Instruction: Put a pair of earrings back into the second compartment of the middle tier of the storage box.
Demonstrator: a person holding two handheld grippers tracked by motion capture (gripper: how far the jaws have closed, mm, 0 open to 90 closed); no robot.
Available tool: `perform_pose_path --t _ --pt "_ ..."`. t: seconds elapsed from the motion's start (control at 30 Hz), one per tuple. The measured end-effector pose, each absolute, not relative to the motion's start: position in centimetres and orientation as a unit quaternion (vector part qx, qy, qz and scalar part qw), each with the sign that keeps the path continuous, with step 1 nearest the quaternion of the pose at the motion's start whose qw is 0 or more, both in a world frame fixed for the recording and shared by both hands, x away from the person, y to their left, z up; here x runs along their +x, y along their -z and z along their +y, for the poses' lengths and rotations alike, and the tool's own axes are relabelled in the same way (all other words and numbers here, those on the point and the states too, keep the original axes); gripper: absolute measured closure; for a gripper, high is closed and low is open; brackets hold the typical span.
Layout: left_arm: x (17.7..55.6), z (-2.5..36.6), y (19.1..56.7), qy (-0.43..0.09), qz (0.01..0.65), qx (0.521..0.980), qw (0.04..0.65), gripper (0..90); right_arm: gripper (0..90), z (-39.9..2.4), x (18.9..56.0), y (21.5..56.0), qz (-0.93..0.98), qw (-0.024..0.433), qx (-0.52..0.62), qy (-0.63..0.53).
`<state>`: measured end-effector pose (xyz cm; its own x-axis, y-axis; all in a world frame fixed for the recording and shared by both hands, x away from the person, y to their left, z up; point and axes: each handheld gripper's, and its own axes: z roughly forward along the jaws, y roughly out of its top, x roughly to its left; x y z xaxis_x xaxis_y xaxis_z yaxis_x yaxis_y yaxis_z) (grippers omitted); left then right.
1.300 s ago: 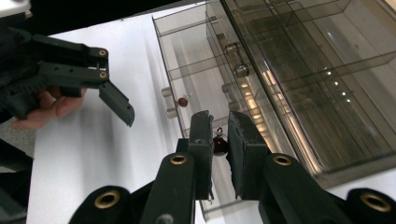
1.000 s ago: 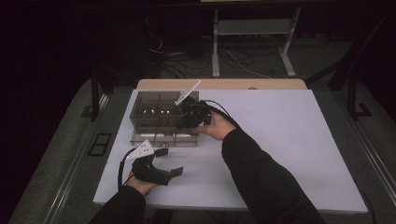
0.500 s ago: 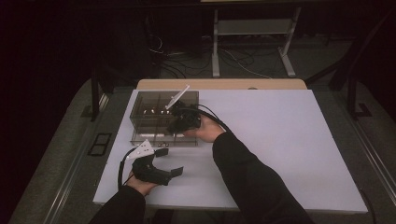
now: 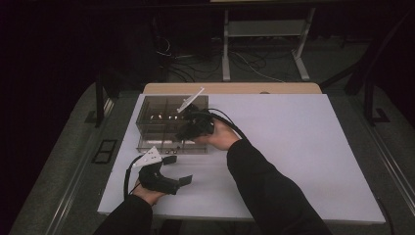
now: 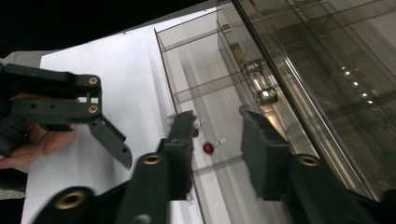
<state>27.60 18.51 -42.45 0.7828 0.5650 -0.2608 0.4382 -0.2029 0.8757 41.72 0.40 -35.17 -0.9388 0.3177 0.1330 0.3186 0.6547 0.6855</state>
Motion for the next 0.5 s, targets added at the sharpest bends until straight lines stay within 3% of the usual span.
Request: perform_pose_path --t 0.27,0.37,0.47,0.5 --pt "27.6 18.5 42.5 -0.060 0.324 0.774 0.541 0.0 28.9 -2.6 40.4 34.4 -0.900 -0.023 -0.204 0.384" --pt "27.6 18.5 42.5 -0.059 0.324 0.774 0.540 0.0 19.4 -3.9 40.2 34.3 -0.897 -0.027 -0.214 0.385" --pt "27.6 18.5 42.5 -0.058 0.325 0.774 0.540 0.0 17.7 -5.1 40.0 34.2 -0.894 -0.029 -0.224 0.388" --pt "27.6 18.4 42.5 -0.059 0.325 0.773 0.541 0.0 11.5 -5.5 39.9 34.2 -0.892 -0.028 -0.231 0.389"
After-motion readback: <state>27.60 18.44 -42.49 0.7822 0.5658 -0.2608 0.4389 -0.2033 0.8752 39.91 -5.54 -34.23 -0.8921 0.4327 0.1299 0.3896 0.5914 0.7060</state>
